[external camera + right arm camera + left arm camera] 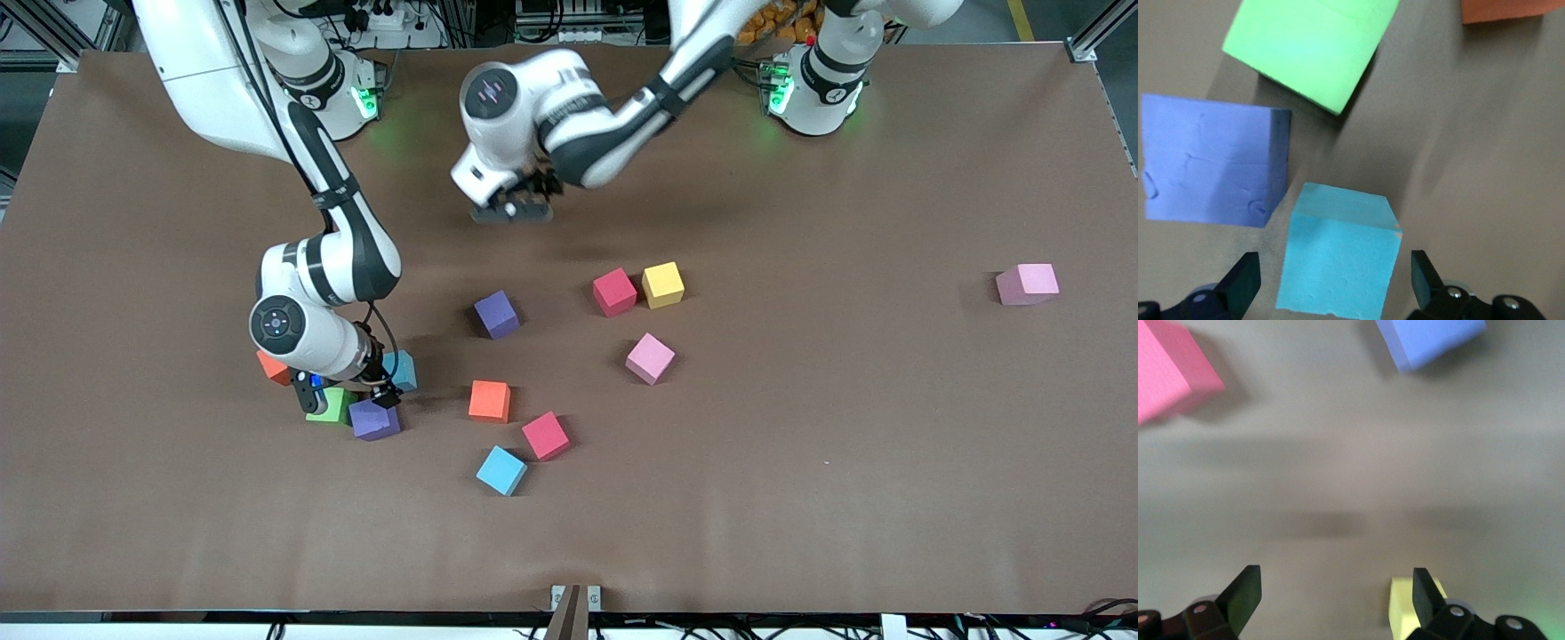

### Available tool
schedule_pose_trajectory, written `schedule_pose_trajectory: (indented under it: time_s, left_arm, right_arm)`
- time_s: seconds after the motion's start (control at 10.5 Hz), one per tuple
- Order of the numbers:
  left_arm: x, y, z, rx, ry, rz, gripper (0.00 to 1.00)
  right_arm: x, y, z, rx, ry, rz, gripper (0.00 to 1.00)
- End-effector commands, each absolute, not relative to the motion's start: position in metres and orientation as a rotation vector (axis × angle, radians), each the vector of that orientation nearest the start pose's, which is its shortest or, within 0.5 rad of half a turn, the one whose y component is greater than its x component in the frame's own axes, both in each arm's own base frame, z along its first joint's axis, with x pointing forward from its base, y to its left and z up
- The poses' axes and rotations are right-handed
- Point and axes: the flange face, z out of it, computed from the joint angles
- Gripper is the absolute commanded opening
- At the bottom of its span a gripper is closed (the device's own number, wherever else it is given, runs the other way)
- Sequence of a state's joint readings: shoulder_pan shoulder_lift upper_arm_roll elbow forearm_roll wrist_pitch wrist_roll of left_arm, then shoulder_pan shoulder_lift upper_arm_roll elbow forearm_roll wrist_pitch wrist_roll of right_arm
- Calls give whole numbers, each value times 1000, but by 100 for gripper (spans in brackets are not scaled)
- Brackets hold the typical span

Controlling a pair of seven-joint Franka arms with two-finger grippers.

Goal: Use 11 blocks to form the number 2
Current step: 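Lower the yellow cube onto the table and open the left gripper, then grasp the purple cube with the left gripper while the right lifts cyan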

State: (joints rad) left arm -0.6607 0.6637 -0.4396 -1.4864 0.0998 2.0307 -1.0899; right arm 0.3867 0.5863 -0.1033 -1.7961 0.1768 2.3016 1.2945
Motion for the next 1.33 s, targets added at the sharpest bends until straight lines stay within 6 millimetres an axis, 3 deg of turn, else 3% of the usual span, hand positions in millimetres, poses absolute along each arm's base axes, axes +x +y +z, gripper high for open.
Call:
schedule_pose_trajectory:
  time_s: [0.0, 0.1, 0.19, 0.38, 0.57, 0.76, 0.95, 1.24]
  left_arm:
    - [407, -577, 286, -3187, -97, 211, 100]
    - [425, -568, 271, -3200, -98, 177, 100]
    - [447, -567, 261, -3225, -107, 115, 100]
    - [488, -568, 259, -3277, -181, -37, 100]
    - [511, -566, 249, -3349, -273, -149, 100]
    - [508, -578, 241, -3324, -510, -92, 100]
    - [479, -603, 236, -3298, -493, -48, 100]
    - [475, -621, 237, -3314, -565, -53, 100]
  right_arm:
    - [615, 194, 211, -2658, 1688, 168, 100]
    - [614, 193, 205, -2671, 1686, 179, 67]
    - [616, 186, 206, -2670, 1688, 184, 1]
    - [614, 182, 213, -2689, 1677, 218, 0]
    - [597, 179, 228, -2699, 1670, 247, 0]
    - [556, 186, 241, -2719, 1659, 283, 0]
    - [510, 186, 254, -2727, 1663, 330, 0]
    - [447, 232, 258, -2681, 1828, 347, 0]
